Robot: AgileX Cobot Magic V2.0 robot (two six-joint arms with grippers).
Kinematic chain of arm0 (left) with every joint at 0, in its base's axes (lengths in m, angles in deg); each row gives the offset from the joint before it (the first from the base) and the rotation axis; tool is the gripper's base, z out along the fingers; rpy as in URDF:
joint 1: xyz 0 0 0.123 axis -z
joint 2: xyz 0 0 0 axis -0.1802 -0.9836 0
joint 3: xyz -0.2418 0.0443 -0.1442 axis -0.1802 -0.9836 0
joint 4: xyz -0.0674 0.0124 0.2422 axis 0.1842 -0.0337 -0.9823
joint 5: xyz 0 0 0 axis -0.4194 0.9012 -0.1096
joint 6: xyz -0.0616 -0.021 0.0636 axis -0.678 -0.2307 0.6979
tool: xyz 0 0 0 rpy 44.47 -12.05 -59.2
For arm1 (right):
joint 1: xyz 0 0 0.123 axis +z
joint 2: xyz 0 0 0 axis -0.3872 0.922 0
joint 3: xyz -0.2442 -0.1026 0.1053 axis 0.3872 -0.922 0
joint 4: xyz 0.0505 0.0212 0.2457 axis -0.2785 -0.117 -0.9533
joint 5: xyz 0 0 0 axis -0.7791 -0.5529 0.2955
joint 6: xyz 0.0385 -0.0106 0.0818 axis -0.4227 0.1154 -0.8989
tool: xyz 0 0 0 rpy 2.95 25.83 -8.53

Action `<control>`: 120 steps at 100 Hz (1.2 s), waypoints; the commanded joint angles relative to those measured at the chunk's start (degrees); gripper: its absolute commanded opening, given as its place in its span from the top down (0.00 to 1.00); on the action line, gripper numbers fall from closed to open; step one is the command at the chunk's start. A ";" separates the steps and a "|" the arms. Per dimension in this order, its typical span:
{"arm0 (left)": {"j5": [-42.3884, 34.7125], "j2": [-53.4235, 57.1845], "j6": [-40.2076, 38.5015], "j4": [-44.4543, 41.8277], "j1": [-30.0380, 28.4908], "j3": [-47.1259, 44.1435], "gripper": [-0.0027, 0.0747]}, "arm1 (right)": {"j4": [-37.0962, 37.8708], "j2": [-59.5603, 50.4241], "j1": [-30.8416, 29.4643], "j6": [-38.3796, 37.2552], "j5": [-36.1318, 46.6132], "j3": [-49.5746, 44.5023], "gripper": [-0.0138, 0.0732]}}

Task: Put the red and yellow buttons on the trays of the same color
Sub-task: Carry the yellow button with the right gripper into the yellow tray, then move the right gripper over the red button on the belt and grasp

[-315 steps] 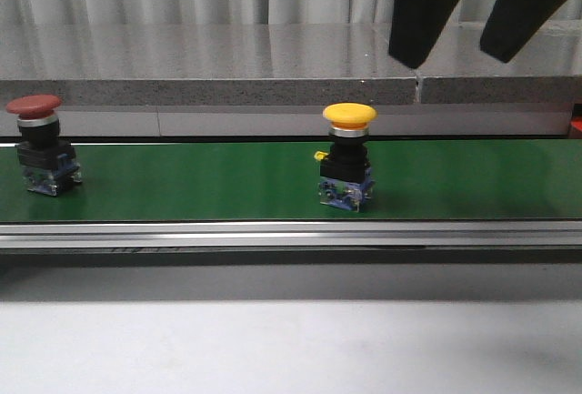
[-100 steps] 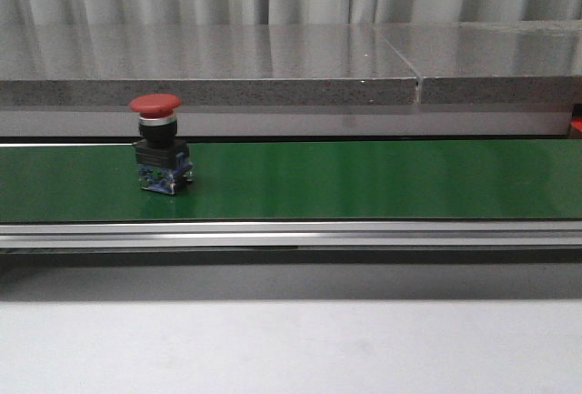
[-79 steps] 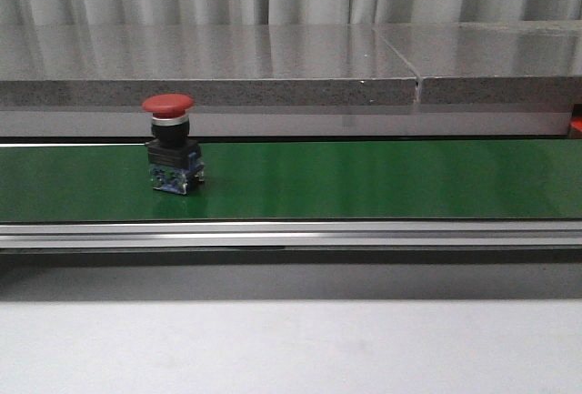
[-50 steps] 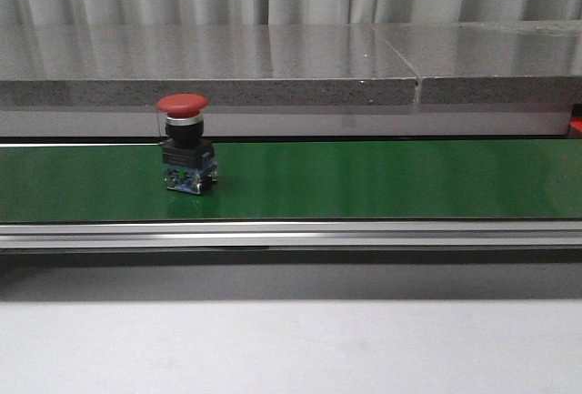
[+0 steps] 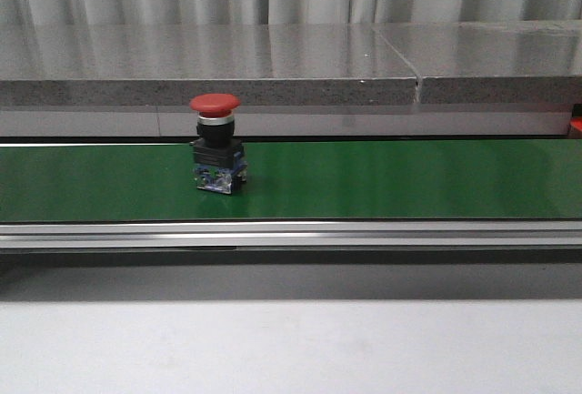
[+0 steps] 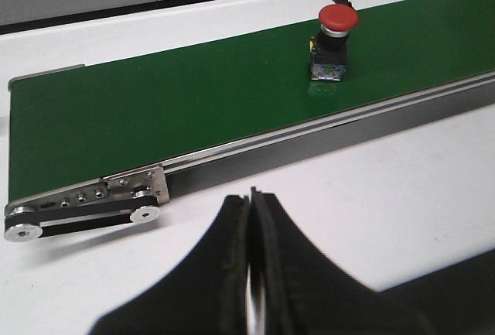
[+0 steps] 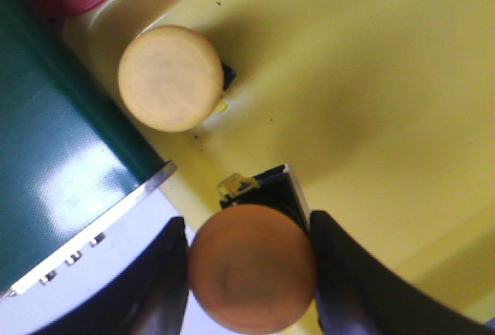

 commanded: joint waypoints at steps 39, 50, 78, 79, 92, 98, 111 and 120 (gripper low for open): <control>-4.17 -0.59 -0.28 0.61 0.51 1.24 0.99 | -1.77 4.41 -0.65 -0.22 3.75 1.27 0.64; -4.17 -0.59 -0.28 0.61 0.51 1.24 0.99 | -1.77 4.60 -0.65 0.10 4.00 1.27 0.48; -4.17 -0.59 -0.28 0.61 0.51 1.24 0.99 | -0.92 2.48 -0.65 0.10 6.03 1.27 0.13; -4.17 -0.59 -0.28 0.61 0.51 1.24 0.99 | -0.92 2.48 -0.65 0.10 6.09 1.27 0.13; -4.17 -0.59 -0.28 0.61 0.51 1.24 0.99 | -0.99 -3.00 -0.44 0.10 6.24 1.27 0.13; -4.17 -0.59 -0.28 0.61 0.51 1.24 0.99 | -1.54 -5.41 -0.01 0.10 6.11 1.27 0.13; -4.17 -0.59 -0.28 0.61 0.51 1.24 0.99 | -1.84 -12.65 2.98 0.10 6.03 1.27 0.13; -4.17 -0.59 -0.28 0.61 0.51 1.24 0.99 | -1.84 -16.51 6.57 0.10 5.48 1.27 0.13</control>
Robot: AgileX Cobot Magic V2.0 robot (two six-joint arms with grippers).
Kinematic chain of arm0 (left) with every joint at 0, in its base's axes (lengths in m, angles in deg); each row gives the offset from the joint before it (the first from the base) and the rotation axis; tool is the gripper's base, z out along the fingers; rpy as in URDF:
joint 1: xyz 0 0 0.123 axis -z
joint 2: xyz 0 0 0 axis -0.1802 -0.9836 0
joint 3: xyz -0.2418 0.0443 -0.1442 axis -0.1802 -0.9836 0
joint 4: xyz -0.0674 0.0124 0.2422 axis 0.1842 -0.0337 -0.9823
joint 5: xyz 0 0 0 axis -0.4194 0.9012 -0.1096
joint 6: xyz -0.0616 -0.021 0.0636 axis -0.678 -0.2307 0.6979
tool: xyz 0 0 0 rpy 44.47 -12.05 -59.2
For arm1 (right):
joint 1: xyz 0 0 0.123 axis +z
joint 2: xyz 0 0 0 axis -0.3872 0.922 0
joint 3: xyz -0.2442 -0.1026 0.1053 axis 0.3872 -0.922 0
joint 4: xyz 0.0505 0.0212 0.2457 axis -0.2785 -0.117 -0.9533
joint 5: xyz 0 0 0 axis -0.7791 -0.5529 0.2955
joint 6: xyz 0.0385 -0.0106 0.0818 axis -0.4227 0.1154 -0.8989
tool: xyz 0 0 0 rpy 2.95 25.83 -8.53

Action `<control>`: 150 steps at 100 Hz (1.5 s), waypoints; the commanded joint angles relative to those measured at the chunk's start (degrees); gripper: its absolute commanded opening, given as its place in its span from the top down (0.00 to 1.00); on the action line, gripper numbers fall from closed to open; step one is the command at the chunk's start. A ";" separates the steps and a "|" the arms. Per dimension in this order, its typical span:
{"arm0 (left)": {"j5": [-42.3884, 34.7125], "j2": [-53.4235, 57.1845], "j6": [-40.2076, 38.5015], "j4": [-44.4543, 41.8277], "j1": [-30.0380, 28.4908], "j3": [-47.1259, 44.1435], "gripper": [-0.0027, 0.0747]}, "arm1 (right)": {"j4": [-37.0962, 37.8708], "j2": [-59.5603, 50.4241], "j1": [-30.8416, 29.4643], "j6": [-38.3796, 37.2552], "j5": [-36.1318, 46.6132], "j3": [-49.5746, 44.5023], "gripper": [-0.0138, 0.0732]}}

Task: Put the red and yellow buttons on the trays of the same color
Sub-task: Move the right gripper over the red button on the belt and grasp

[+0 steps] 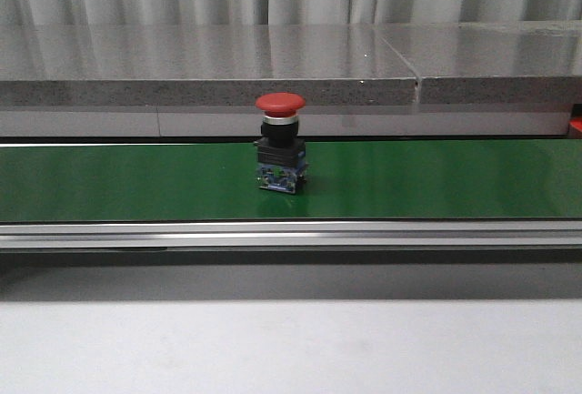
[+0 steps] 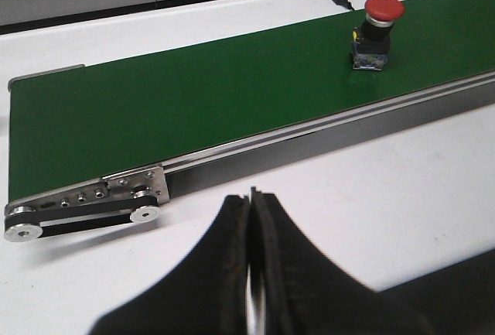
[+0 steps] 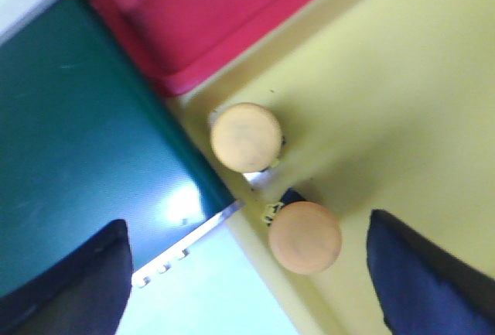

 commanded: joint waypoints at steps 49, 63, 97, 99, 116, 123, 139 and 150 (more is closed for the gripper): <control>-4.17 -0.59 -0.28 0.71 0.51 1.24 0.99 | -2.92 -6.42 23.76 7.12 -6.82 5.03 0.13; -4.17 -0.59 -0.28 0.71 0.51 1.24 0.99 | -3.19 -3.79 28.70 9.41 -9.43 8.84 0.13; -4.17 -0.59 -0.28 0.71 0.51 1.24 0.99 | -15.31 6.33 36.71 21.84 -18.08 22.33 0.13; -4.17 -0.59 -0.28 0.71 0.51 1.24 0.99 | -15.92 7.12 37.06 22.62 -18.50 22.85 0.13; -4.17 -0.59 -0.28 0.71 0.51 1.24 0.99 | -19.48 13.68 39.27 29.58 -19.91 27.95 0.13; -4.17 -0.59 -0.28 0.71 0.51 1.24 0.99 | -20.07 16.34 39.57 31.92 -19.63 29.23 0.13; -4.17 -0.59 -0.28 0.71 0.51 1.24 0.99 | -20.65 21.95 39.69 34.20 -18.37 31.43 0.13; -4.17 -0.59 -0.28 0.71 0.51 1.24 0.99 | -21.24 25.07 39.69 35.46 -17.71 32.23 0.13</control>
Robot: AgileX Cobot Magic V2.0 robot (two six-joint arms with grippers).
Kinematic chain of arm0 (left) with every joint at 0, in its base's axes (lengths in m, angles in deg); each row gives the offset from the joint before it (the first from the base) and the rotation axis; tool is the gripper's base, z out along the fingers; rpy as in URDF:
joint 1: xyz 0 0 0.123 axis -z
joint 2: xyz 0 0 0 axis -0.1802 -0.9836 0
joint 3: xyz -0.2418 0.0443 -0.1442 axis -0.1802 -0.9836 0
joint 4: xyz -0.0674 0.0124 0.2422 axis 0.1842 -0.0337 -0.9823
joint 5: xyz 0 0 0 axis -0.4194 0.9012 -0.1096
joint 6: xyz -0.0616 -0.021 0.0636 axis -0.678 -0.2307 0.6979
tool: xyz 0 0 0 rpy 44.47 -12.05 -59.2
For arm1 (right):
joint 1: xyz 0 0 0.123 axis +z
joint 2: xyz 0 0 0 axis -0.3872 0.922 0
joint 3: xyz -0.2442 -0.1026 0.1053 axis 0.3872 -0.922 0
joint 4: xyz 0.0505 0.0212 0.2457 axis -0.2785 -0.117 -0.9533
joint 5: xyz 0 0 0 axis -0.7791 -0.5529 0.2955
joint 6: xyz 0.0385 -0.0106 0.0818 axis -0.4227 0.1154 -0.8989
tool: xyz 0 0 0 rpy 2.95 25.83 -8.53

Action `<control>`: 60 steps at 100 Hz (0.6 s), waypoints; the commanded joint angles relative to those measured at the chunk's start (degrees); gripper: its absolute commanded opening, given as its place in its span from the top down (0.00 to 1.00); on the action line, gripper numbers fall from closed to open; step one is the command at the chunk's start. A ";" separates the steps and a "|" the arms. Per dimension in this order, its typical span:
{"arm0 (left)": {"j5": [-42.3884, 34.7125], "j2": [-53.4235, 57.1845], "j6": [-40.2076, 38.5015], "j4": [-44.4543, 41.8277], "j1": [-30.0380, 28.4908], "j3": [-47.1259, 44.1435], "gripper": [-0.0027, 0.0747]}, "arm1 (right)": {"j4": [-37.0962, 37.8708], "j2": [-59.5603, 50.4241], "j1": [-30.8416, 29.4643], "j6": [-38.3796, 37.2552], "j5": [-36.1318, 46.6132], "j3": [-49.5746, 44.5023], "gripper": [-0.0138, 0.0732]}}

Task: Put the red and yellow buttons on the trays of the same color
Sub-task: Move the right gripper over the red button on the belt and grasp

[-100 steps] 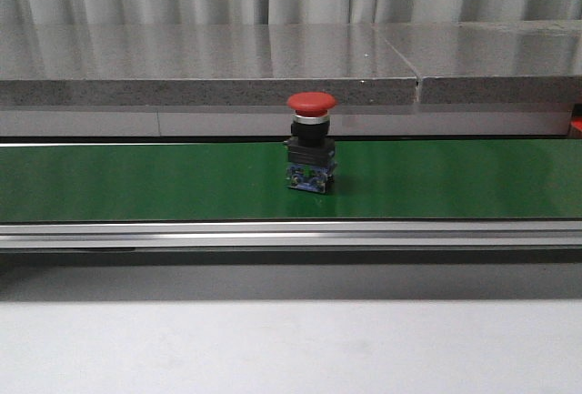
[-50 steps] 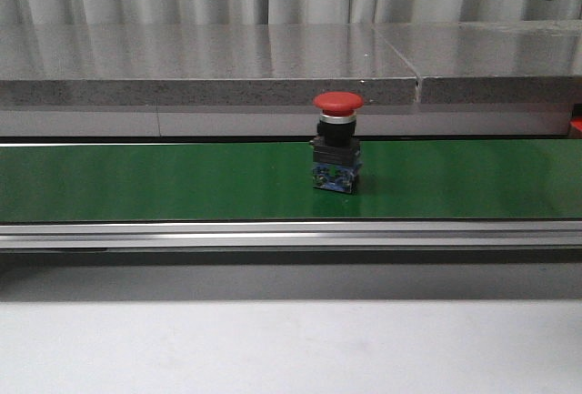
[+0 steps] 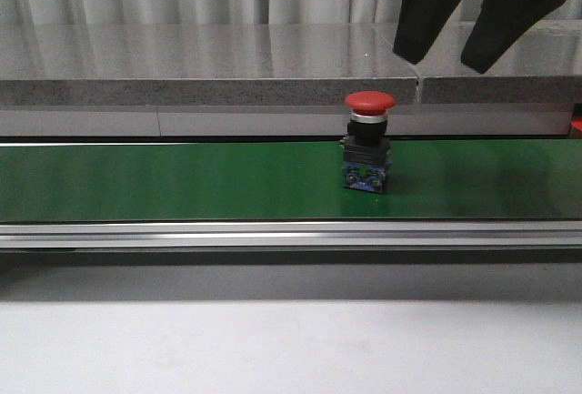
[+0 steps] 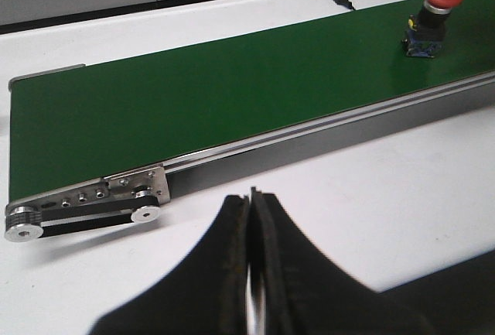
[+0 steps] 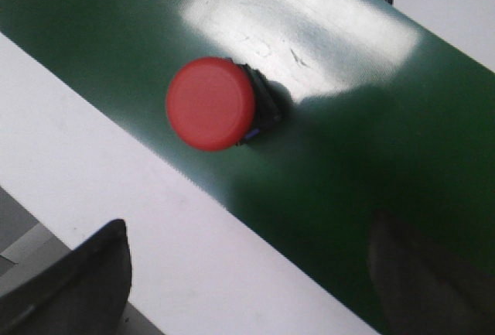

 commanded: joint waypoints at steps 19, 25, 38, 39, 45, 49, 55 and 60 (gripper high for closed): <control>-4.17 -0.59 -0.28 0.71 0.51 1.24 0.99 | -5.64 3.29 0.02 5.54 3.44 2.43 0.13; -4.17 -0.59 -0.28 0.71 0.51 1.24 0.99 | -6.75 3.99 0.02 6.50 4.40 2.47 0.13; -4.17 -0.59 -0.28 0.71 0.51 1.24 0.99 | -6.69 5.49 0.02 6.81 6.22 2.47 0.14; -4.17 -0.59 -0.28 0.71 0.51 1.24 0.99 | -6.68 5.56 0.02 6.81 6.22 2.47 0.14; -4.17 -0.59 -0.28 0.71 0.51 1.24 0.99 | -6.23 6.08 0.02 6.81 5.53 2.47 0.19; -4.17 -0.59 -0.28 0.71 0.51 1.24 0.99 | -6.10 6.34 0.02 6.94 5.04 2.47 0.27; -4.17 -0.59 -0.28 0.71 0.51 1.24 0.99 | -5.37 6.59 0.02 6.94 4.80 2.47 0.40; -4.17 -0.59 -0.28 0.71 0.51 1.24 0.99 | -4.64 6.70 0.02 6.94 5.04 2.47 0.51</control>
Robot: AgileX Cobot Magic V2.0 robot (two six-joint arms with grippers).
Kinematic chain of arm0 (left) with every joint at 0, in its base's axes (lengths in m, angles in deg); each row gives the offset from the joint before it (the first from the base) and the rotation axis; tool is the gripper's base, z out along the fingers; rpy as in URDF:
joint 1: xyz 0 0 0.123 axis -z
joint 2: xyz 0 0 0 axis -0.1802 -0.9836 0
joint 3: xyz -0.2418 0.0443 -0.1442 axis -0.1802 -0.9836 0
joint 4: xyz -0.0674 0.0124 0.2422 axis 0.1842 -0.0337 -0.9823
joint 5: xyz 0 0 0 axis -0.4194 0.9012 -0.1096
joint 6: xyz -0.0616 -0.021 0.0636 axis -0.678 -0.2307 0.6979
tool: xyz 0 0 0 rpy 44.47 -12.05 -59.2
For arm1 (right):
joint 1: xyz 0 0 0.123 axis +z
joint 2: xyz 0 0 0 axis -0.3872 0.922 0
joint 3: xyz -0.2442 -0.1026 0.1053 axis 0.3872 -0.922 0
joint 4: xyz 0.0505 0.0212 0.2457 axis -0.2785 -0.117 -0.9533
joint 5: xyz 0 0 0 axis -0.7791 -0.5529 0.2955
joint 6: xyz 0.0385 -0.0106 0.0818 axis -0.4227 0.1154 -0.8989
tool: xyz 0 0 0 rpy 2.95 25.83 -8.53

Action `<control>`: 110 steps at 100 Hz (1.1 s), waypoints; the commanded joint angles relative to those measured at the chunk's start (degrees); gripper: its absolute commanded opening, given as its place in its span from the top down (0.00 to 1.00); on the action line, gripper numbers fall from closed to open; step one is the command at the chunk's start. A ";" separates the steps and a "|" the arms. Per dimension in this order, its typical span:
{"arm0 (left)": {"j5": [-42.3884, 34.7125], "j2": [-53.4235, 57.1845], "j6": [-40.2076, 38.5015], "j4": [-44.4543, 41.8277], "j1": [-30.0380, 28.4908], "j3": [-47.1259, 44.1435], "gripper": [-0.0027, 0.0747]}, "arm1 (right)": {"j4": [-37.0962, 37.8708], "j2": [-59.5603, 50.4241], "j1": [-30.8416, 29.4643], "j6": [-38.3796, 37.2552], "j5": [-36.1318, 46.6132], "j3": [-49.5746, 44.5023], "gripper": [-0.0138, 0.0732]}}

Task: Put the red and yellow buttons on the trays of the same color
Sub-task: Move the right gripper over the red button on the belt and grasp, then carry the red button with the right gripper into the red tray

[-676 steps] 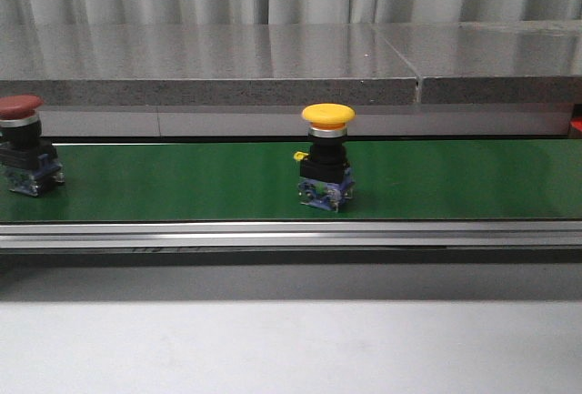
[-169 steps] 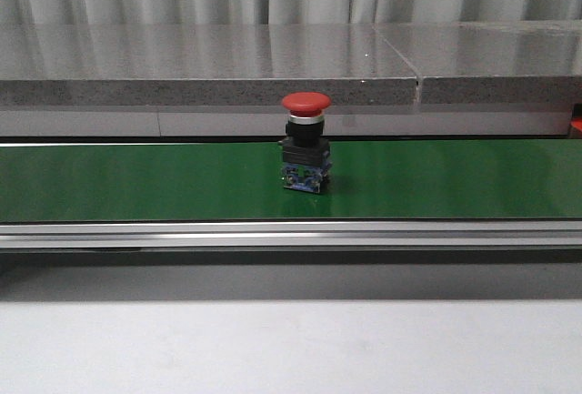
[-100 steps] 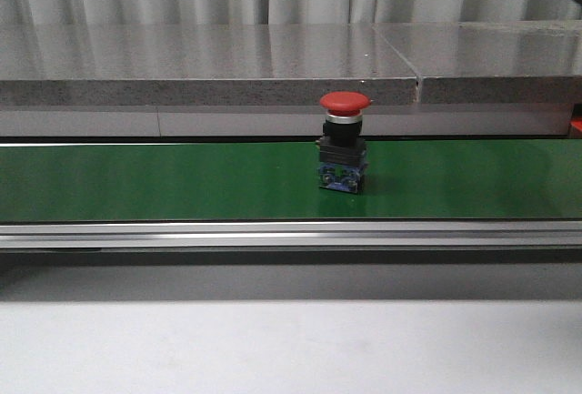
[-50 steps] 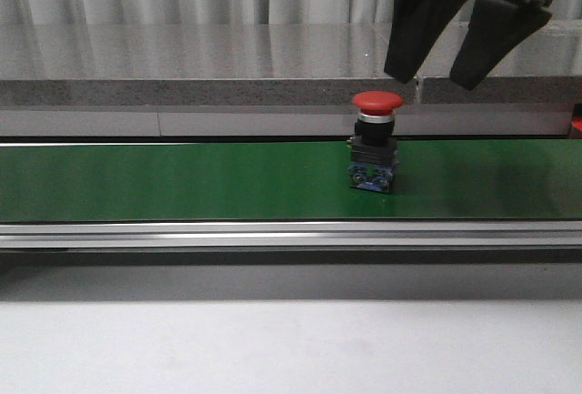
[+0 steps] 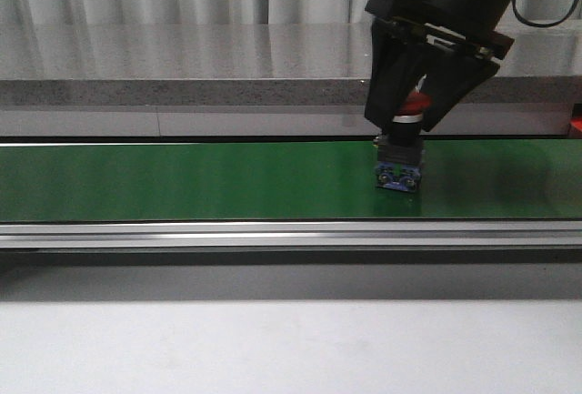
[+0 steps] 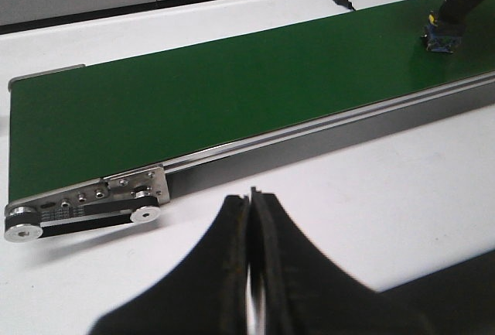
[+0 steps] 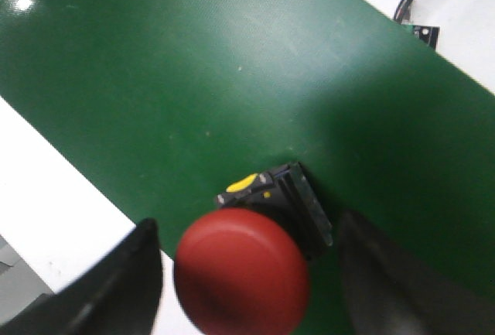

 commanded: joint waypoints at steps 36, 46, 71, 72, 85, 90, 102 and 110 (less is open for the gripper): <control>-4.17 -0.59 -0.28 0.71 0.51 1.24 0.99 | -0.12 -5.75 -3.09 -2.01 0.12 1.97 0.68; -4.17 -0.59 -0.28 0.71 0.51 1.24 0.99 | -0.12 -7.95 -6.57 -3.10 -0.34 1.97 0.68; -4.17 -0.59 -0.28 0.71 0.51 1.24 0.99 | 0.38 -13.15 -20.68 -7.70 -0.04 1.97 0.68; -4.17 -0.59 -0.28 0.71 0.51 1.24 0.99 | 0.49 -13.21 -21.13 -7.94 -0.04 1.97 0.68; -4.17 -0.59 -0.28 0.71 0.51 1.24 0.99 | 0.88 -13.21 -29.13 -11.73 -0.23 1.97 0.68; -4.17 -0.59 -0.28 0.71 0.51 1.24 0.99 | 1.37 -13.21 -31.60 -13.00 0.08 1.97 0.68; -4.17 -0.59 -0.28 0.71 0.51 1.24 0.99 | 3.17 -13.16 -35.99 -15.73 2.02 1.97 0.68; -4.17 -0.59 -0.28 0.71 0.51 1.24 0.99 | 4.98 -13.16 -38.03 -18.87 3.57 1.97 0.68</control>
